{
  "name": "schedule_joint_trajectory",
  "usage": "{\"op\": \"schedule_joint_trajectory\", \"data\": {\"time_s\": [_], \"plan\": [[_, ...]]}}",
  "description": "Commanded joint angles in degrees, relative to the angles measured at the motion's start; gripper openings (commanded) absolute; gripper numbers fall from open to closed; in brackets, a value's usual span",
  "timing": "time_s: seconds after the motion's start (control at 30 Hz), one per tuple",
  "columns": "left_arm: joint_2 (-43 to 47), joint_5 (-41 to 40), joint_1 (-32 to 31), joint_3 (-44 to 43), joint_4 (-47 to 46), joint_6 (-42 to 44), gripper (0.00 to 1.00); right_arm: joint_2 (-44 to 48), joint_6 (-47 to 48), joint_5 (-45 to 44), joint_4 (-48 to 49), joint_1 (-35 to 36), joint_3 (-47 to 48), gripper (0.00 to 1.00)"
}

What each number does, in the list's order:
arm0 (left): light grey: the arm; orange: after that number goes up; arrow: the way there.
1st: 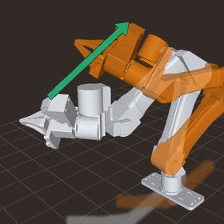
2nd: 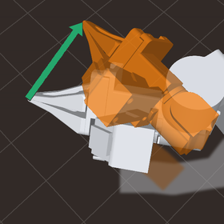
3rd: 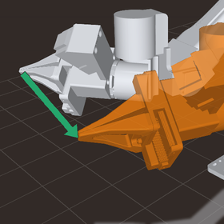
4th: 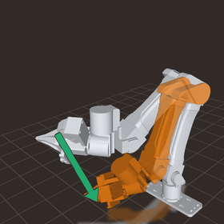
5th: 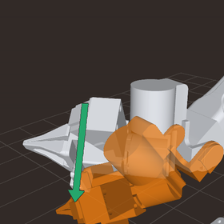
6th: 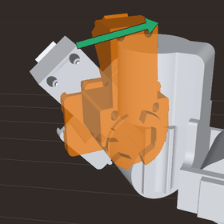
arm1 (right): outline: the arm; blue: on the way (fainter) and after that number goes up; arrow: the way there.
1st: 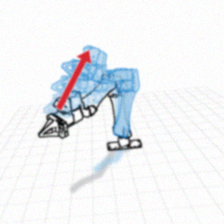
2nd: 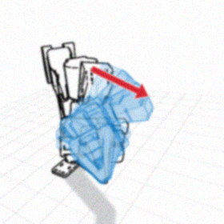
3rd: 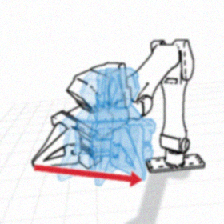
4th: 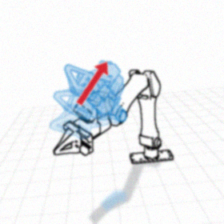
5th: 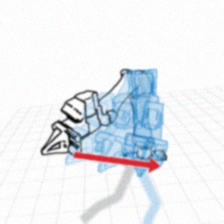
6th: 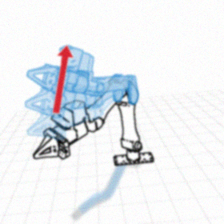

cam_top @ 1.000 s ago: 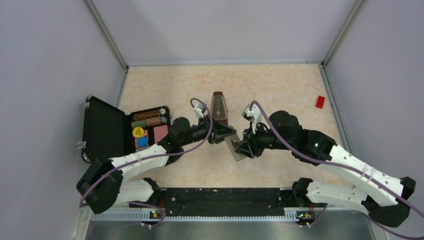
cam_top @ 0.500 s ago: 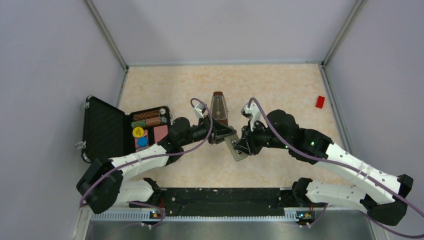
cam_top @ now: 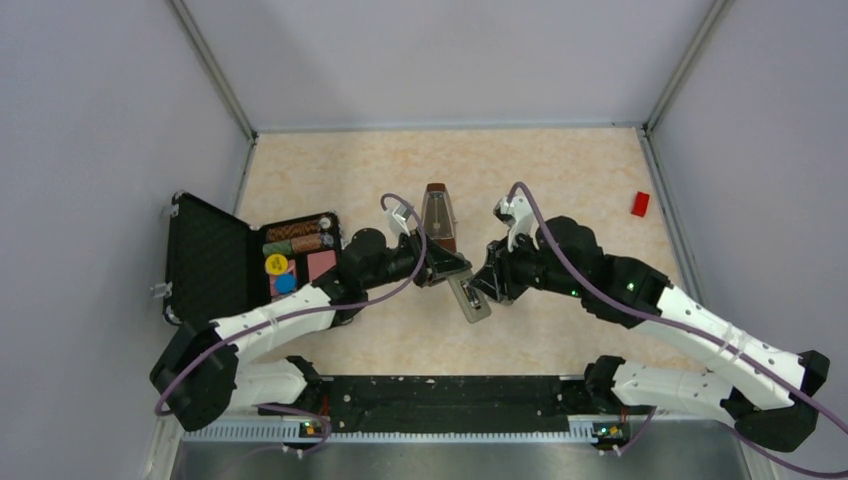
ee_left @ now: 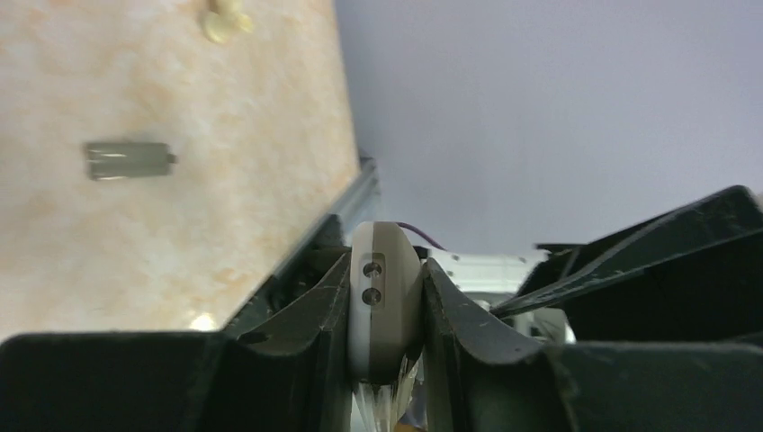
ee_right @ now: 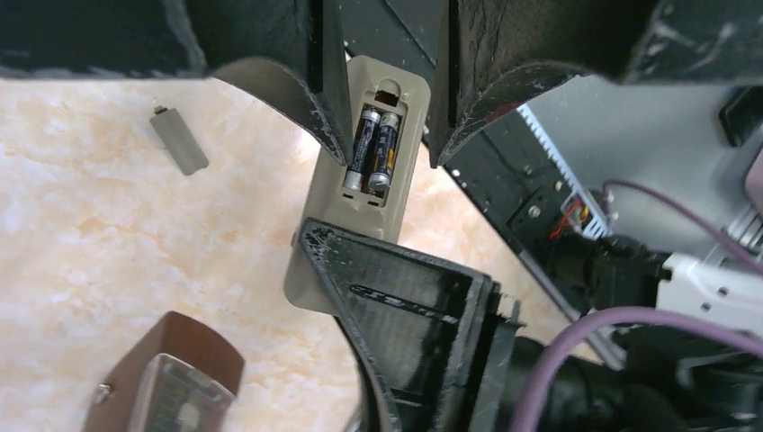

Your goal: Load the batteries into the remote control

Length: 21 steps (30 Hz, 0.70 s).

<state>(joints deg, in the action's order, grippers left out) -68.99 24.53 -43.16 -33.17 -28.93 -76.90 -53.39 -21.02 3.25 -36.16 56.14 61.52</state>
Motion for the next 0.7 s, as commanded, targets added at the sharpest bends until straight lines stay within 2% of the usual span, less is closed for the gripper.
{"op": "schedule_joint_trajectory", "data": {"time_s": [0.0,0.17,0.3,0.47,0.67], "plan": [[3.2,-9.4,0.1,-7.3,19.4,16.1,0.00,0.1,-7.0,-9.2,4.3,0.5,-3.5,0.37],[0.6,-21.0,0.1,-12.8,37.0,24.6,0.00,-0.8,-16.9,-13.3,9.3,0.5,-14.1,0.37],[-4.4,-27.3,0.0,-17.2,44.7,27.8,0.00,-2.3,-23.0,-13.1,16.5,0.4,-22.4,0.35],[-13.8,-37.6,-1.9,-26.8,57.4,30.6,0.00,-2.7,-28.1,-16.6,20.6,0.5,-25.9,0.34],[-24.9,-50.6,-7.2,-40.3,74.4,29.5,0.00,-6.3,-33.3,-20.3,19.5,0.4,-26.8,0.36]]}}
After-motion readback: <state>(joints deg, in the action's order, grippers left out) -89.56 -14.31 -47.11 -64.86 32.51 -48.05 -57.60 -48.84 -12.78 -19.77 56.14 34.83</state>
